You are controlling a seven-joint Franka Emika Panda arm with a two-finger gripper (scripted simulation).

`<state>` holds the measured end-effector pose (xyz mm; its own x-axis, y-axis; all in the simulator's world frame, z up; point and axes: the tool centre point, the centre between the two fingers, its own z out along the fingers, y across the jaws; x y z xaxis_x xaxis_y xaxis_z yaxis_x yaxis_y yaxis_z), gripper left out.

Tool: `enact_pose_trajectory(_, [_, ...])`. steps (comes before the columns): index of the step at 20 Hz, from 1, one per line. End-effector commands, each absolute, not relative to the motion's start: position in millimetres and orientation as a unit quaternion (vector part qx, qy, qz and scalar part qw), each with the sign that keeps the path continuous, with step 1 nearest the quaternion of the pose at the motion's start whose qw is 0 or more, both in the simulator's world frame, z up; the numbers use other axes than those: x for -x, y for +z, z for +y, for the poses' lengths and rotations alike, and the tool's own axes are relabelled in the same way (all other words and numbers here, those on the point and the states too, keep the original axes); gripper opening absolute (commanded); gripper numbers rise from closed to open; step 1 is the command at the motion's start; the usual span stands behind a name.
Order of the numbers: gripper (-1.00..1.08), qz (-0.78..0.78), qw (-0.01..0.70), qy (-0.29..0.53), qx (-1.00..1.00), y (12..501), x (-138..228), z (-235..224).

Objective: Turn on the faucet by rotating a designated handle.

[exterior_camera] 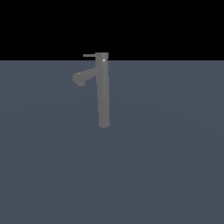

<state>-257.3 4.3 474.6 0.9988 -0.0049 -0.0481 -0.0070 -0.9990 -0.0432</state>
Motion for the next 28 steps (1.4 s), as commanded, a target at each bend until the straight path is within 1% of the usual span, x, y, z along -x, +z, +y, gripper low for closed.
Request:
enact_pose_trajectory(1, [-1.0, 0.003, 0.022, 0.024, 0.999, 475, 257, 4])
enact_pose_trajectory(17, [-1.0, -0.007, 0.013, 0.01, 1.0, 483, 244, 2])
enact_pose_trajectory(23, [-1.0, 0.001, 0.009, 0.009, 1.0, 483, 223, 5])
enact_pose_trajectory(28, [-1.0, 0.01, 0.004, 0.008, 1.0, 481, 194, 8])
